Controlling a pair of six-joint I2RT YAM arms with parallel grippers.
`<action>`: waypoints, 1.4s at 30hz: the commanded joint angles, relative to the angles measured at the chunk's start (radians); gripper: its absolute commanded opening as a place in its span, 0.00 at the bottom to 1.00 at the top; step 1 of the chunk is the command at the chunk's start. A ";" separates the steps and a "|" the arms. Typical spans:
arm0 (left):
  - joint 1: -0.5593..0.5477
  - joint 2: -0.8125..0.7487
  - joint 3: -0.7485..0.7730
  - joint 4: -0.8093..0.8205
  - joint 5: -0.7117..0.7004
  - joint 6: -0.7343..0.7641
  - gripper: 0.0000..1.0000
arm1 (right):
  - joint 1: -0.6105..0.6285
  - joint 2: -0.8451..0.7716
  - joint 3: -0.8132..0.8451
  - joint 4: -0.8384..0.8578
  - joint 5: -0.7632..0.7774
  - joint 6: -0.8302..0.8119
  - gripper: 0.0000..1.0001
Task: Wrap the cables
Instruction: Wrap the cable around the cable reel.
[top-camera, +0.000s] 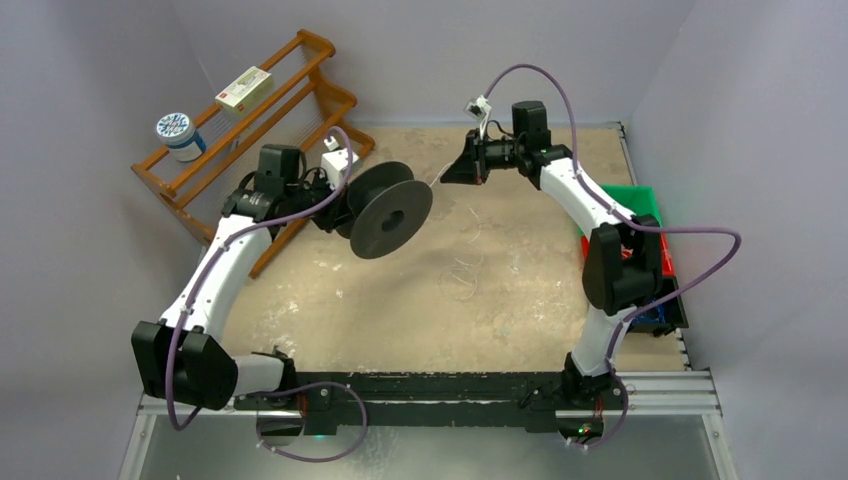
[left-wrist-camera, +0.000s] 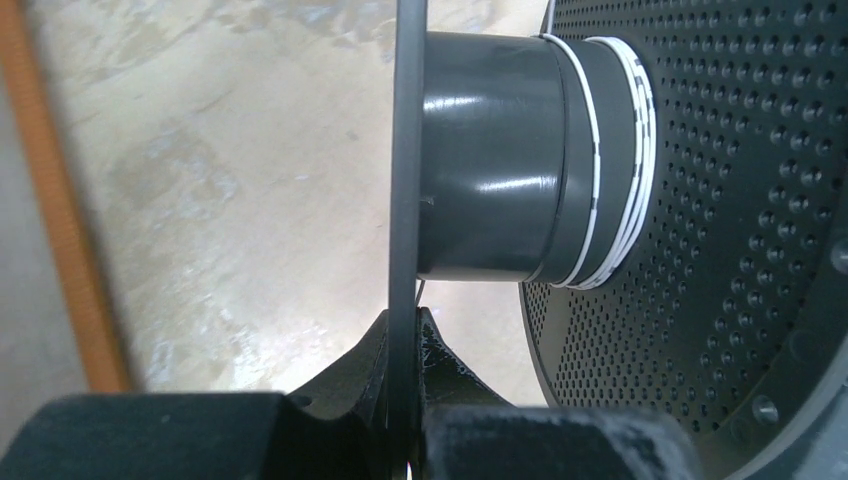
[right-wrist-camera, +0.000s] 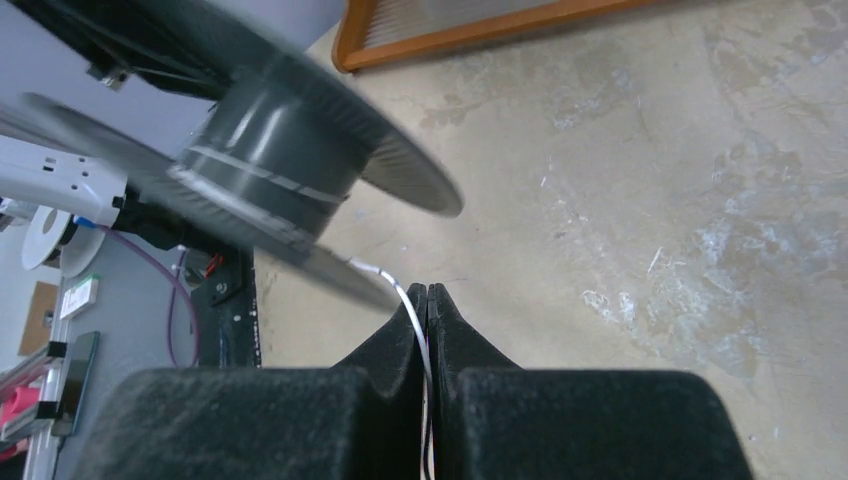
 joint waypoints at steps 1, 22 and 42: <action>-0.005 -0.055 -0.023 0.156 -0.230 -0.032 0.00 | -0.016 -0.007 0.119 -0.126 -0.055 -0.056 0.00; -0.100 0.122 0.028 0.254 -0.646 -0.258 0.00 | 0.148 -0.074 0.133 -0.105 -0.144 -0.160 0.00; -0.065 0.099 0.086 0.428 -0.543 -0.671 0.00 | 0.376 -0.046 0.039 -0.368 0.064 -0.536 0.00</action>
